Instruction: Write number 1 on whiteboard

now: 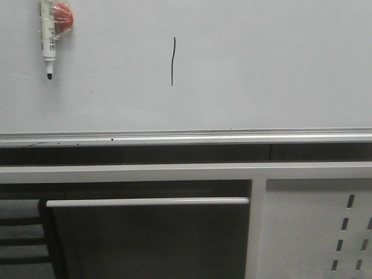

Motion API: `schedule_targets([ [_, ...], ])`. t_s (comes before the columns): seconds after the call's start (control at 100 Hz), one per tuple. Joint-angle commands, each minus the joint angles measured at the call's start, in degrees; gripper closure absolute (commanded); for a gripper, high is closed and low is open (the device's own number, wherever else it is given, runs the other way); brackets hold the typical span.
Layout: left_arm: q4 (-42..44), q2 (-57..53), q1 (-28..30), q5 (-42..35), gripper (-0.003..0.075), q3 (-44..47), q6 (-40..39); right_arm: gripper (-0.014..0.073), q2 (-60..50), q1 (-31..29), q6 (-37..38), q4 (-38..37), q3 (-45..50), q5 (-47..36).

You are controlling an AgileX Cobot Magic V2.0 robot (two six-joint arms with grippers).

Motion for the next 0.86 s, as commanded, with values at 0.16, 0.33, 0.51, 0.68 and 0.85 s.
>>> schedule_targets([
  [0.16, -0.7, -1.3, 0.1, -4.1, 0.0741, 2.4, -0.5, 0.0657, -0.9, -0.8, 0.6, -0.9, 2.5, -7.1],
  [0.33, -0.7, -1.3, 0.1, -4.1, 0.0741, 2.4, -0.5, 0.0657, -0.9, -0.8, 0.6, -0.9, 2.4, -7.5],
  [0.51, -0.7, -1.3, 0.1, -4.1, 0.0741, 2.4, -0.5, 0.0657, -0.9, -0.8, 0.6, -0.9, 2.4, -7.6],
  [0.68, -0.7, -1.3, 0.1, -4.1, 0.0741, 2.4, -0.5, 0.0657, -0.9, -0.8, 0.6, -0.9, 2.4, -7.6],
  [0.85, -0.7, -1.3, 0.1, -4.1, 0.0741, 2.4, -0.5, 0.0657, -0.9, -0.8, 0.6, -0.9, 2.4, -7.6],
])
